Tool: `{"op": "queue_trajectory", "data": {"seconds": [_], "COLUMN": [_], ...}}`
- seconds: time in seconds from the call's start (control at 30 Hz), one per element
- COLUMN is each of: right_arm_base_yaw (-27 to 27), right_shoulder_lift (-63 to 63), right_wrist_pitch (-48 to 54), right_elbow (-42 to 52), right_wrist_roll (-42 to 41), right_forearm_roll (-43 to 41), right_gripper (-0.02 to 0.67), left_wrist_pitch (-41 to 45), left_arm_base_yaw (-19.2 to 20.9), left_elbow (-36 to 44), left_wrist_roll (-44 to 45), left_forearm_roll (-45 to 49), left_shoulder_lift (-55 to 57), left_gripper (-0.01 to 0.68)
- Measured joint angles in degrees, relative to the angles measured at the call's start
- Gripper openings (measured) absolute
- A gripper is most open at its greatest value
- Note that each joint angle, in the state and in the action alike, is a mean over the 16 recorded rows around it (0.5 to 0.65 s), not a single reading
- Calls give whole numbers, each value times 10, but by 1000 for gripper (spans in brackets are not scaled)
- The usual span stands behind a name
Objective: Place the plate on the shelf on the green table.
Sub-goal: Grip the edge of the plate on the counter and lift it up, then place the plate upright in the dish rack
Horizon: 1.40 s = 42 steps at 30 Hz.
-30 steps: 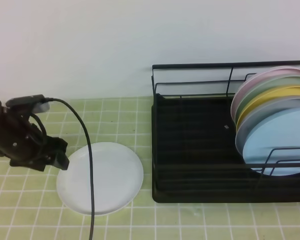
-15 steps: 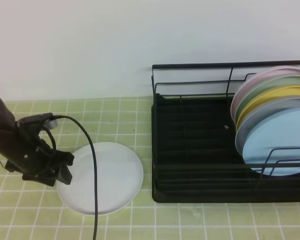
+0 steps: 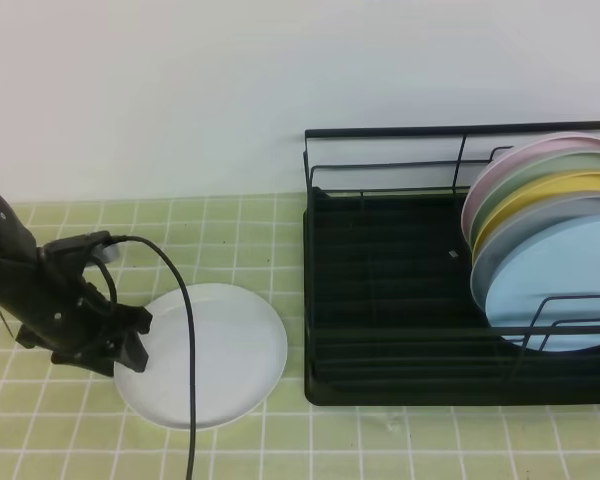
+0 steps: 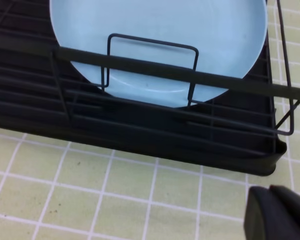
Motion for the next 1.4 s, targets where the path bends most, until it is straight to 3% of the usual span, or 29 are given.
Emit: {"op": "queue_trajectory", "data": {"seconds": [0.4,0.9,1.07,1.2,1.4], "right_arm_base_yaw": [0,0,0,1,1], "right_shoulder_lift": [0,0,0,0,0], "right_wrist_pitch": [-3,-6,17,37,64], "right_elbow": [0,-7,-35,-70,-126], "right_wrist_roll": [0,-5,-66,-161,-338], "right_forearm_roll": [0,39,151,306,561], "right_gripper": [-3,-4,-3,14,156], "left_wrist_pitch": [7,27,13,-6,-60], "left_arm_base_yaw": [0,0,-3,-19,-88], "left_elbow": [-5,-52,-60,-62,-59], "left_wrist_roll": [-2,-6,32,89,199], "left_forearm_roll": [5,18,-37,-115,-250], "left_shoulder_lift": [1,-108,-188,-256,-338], "left_gripper": [13,0,1,1,1]}}
